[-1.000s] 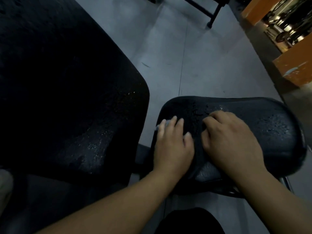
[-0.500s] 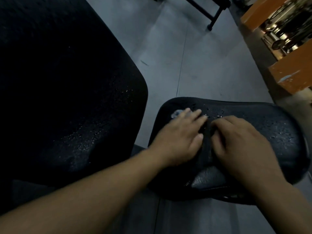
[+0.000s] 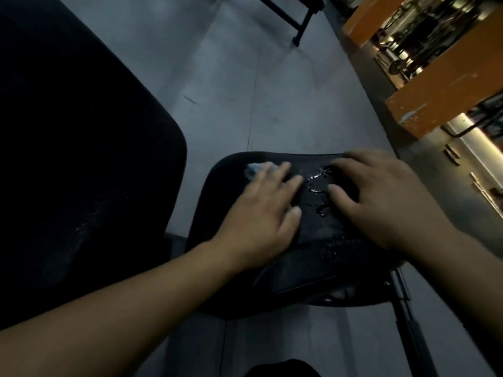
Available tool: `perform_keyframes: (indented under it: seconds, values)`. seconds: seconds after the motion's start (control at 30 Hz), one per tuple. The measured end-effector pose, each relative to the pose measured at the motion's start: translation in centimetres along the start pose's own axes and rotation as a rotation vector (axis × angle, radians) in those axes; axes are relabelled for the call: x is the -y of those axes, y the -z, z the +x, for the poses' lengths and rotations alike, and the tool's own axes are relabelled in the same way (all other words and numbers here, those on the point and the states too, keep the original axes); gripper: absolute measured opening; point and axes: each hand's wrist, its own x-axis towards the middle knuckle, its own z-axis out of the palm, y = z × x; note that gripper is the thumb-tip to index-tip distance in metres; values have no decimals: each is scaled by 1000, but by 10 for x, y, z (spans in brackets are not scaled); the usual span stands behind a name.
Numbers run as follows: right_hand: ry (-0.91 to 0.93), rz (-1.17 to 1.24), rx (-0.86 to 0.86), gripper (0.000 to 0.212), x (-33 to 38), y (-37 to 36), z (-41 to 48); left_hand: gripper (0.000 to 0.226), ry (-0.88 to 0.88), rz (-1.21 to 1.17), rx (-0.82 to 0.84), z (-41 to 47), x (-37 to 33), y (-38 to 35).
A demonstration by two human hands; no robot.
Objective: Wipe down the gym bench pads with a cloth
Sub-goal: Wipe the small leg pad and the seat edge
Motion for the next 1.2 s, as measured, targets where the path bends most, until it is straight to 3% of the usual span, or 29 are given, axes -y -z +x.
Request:
perform_keyframes:
  seconds: [0.07, 0.17, 0.23, 0.3, 0.33, 0.37, 0.47, 0.5, 0.6, 0.67, 0.73, 0.8, 0.9, 0.97, 1.07, 1.2]
  values:
    - [-5, 66, -32, 55, 0, -5, -1, 69, -73, 26, 44, 15, 2, 5]
    - [1, 122, -72, 50, -1, -8, -1, 66, 316, -28, 62, 42, 5, 12]
    - [-6, 168, -120, 44, -2, -8, -2, 60, 175, 27, -75, 15, -27, 2]
    - [-13, 229, -178, 38, -2, -6, -2, 58, -80, 52, -43, -19, -50, -9]
    - [-7, 238, -180, 36, -1, -7, -3, 60, -119, 36, 23, -20, -48, -8]
    - [-3, 235, -169, 35, 0, -8, -3, 60, -96, 17, 38, -8, -43, -7]
    - [-5, 224, -170, 36, 0, -8, -1, 61, 260, -62, 64, 49, -30, 0]
    - [-2, 228, -167, 37, 0, -9, -1, 62, 257, -59, 48, 47, -36, 1]
    - [-1, 268, -198, 33, -1, -9, -2, 63, -132, -11, 23, -10, -48, -9]
    - [14, 257, -203, 32, 0, -11, -3, 68, -185, 7, 94, -20, -40, -5]
    - [16, 223, -189, 31, 2, -8, -3, 70, -15, -155, 133, 6, -35, 0]
    - [5, 129, -169, 33, 4, -5, -3, 80, 129, -528, 197, 21, -38, 9]
    - [-34, 89, -159, 29, 30, 0, -2, 95, 137, -797, 127, 13, -27, 11]
    - [27, 182, -83, 26, 58, -6, -6, 100, 104, -636, 133, 10, -6, 11]
    - [154, 130, 13, 41, 62, -14, -20, 107, 10, -223, 198, 10, 17, 11]
    - [151, -32, 87, 47, 45, 1, -31, 119, -100, -51, 336, 7, 19, 10]
